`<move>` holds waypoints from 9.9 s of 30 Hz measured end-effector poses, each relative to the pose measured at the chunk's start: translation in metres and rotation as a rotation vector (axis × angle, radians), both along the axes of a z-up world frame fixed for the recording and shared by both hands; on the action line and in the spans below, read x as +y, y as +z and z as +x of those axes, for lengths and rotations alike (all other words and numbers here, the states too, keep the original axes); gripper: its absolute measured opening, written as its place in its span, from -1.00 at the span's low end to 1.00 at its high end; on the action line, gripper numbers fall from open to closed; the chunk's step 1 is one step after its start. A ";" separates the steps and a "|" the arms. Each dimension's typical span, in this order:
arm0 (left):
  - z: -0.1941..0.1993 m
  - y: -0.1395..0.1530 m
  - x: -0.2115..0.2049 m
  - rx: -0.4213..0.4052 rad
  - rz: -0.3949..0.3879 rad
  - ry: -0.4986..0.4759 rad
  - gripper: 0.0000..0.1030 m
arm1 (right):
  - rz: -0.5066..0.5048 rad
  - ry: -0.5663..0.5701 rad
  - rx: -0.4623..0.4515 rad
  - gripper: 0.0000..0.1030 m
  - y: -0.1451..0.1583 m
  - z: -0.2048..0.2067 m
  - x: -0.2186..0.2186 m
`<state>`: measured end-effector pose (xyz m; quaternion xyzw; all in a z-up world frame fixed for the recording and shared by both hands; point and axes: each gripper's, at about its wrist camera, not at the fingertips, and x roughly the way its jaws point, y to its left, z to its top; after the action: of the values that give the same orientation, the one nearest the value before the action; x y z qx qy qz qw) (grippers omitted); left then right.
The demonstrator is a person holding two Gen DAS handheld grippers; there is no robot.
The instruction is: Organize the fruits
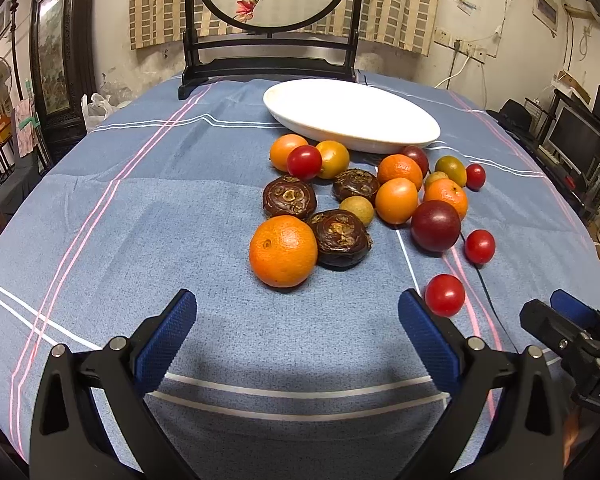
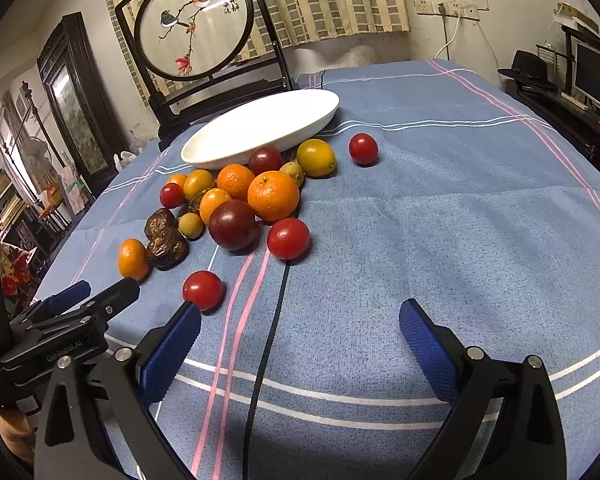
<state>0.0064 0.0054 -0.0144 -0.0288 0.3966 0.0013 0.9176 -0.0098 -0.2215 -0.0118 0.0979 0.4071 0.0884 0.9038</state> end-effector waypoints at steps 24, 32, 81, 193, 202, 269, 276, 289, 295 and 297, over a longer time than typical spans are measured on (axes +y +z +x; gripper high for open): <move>0.001 -0.001 0.000 0.007 -0.008 -0.009 0.92 | 0.000 0.013 0.026 0.93 -0.004 0.002 0.003; 0.002 -0.002 0.000 0.011 -0.009 -0.013 0.92 | -0.002 0.016 0.040 0.93 -0.004 0.004 0.004; 0.057 -0.013 0.017 0.163 0.046 -0.190 -0.23 | -0.215 0.445 0.104 -0.45 0.004 0.035 0.071; 0.110 0.080 -0.028 -0.010 0.074 -0.222 -0.14 | -0.139 0.310 -0.112 -0.39 0.065 0.095 0.029; 0.202 0.057 -0.018 0.053 0.075 -0.153 -0.14 | -0.203 0.322 -0.101 -0.39 0.065 0.179 0.058; 0.126 -0.011 0.032 0.158 -0.003 -0.153 0.81 | -0.189 0.268 0.111 -0.24 -0.008 0.083 0.079; 0.130 -0.025 0.026 0.211 0.025 -0.172 0.68 | -0.160 0.243 0.098 -0.23 -0.003 0.078 0.066; 0.103 -0.015 -0.007 0.130 0.124 -0.318 -0.22 | -0.179 0.241 0.062 -0.24 0.013 0.072 0.061; 0.101 0.032 -0.002 0.040 0.068 -0.357 -0.22 | -0.216 0.265 -0.027 -0.24 0.044 0.090 0.060; 0.111 0.046 -0.003 0.024 0.063 -0.350 -0.22 | -0.219 0.271 -0.050 -0.24 0.052 0.101 0.062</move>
<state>0.1179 0.0029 0.0320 0.0695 0.4061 -0.1456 0.8995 0.0908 -0.1596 0.0402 -0.0590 0.4011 0.1669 0.8988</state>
